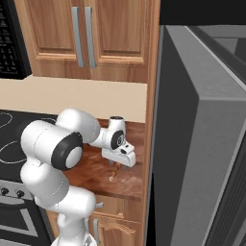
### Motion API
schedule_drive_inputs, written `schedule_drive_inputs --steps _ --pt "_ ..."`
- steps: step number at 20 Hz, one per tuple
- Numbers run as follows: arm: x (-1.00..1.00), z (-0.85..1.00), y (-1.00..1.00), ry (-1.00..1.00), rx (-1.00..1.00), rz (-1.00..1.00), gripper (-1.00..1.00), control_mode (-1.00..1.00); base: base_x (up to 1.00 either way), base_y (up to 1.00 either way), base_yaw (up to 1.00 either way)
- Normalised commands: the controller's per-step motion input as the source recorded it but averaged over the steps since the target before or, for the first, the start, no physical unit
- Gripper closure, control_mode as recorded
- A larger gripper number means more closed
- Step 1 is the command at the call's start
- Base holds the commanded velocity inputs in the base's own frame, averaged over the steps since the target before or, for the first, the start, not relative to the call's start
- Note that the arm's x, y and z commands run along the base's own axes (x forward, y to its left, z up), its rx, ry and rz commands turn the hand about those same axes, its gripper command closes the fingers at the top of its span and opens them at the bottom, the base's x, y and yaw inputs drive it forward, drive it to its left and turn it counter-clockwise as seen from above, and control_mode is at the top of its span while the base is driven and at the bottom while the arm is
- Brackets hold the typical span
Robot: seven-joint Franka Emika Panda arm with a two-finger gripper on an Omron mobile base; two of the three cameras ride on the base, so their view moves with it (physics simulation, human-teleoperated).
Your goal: Store the kebab skewer in the freezer for long-term storage. Close the freezer door after placing the cooked food.
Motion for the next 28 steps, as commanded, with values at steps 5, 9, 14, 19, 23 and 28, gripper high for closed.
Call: schedule_drive_inputs --steps 5,9,14,19,23,28 --pt "0.00 -0.31 0.04 0.00 0.00 0.00 -1.00 -1.00 0.00 0.00 0.00" --pt "0.00 -0.31 0.01 0.00 0.00 0.00 1.00 -1.00 0.00 0.00 0.00" --pt "0.00 -0.21 0.00 -0.01 0.00 0.00 1.00 -1.00 0.00 0.00 0.00" --pt "0.00 -0.01 0.00 -0.01 0.00 0.00 1.00 -1.00 0.00 0.00 0.00" --pt "0.00 0.01 0.06 -0.01 0.00 -0.05 1.00 -1.00 0.00 0.00 0.00" --pt "0.00 0.52 0.14 -0.01 -0.01 -0.11 1.00 -1.00 0.00 0.00 0.00"
